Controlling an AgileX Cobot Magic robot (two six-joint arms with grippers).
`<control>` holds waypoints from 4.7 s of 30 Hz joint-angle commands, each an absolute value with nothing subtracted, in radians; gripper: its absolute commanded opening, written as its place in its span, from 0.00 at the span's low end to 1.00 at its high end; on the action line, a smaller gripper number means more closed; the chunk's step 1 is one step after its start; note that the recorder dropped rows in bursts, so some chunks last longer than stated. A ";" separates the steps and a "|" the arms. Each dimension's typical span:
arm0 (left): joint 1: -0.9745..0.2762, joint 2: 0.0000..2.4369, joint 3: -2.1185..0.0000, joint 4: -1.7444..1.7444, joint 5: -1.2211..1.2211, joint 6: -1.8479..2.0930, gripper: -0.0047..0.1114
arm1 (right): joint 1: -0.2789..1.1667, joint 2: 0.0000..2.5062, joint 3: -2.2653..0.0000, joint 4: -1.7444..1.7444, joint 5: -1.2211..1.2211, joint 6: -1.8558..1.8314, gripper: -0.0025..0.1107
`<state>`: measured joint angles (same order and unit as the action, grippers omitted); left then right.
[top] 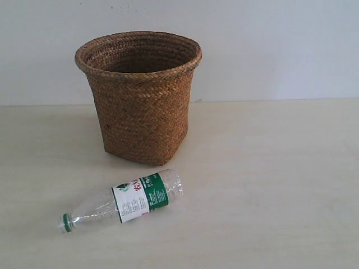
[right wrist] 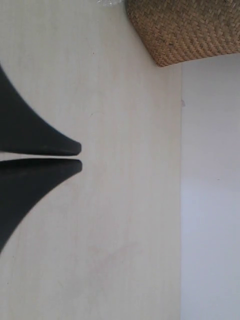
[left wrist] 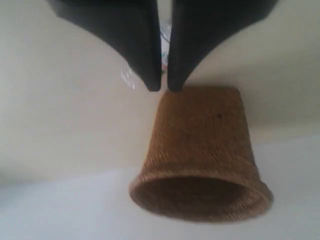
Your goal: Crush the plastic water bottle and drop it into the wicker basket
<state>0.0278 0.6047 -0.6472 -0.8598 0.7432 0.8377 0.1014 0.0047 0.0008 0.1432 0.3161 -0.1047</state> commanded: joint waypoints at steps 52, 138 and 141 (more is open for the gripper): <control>-0.280 1.711 -0.782 -0.243 0.411 1.026 0.56 | 0.100 0.000 0.000 0.145 0.305 -0.111 0.02; -0.280 1.770 -0.782 -0.245 0.358 1.303 0.07 | 0.255 1.183 -0.592 1.551 0.541 -1.026 0.02; -0.280 1.770 -0.782 -0.247 0.358 1.303 0.07 | 0.386 1.263 -0.641 1.551 0.376 -1.029 0.02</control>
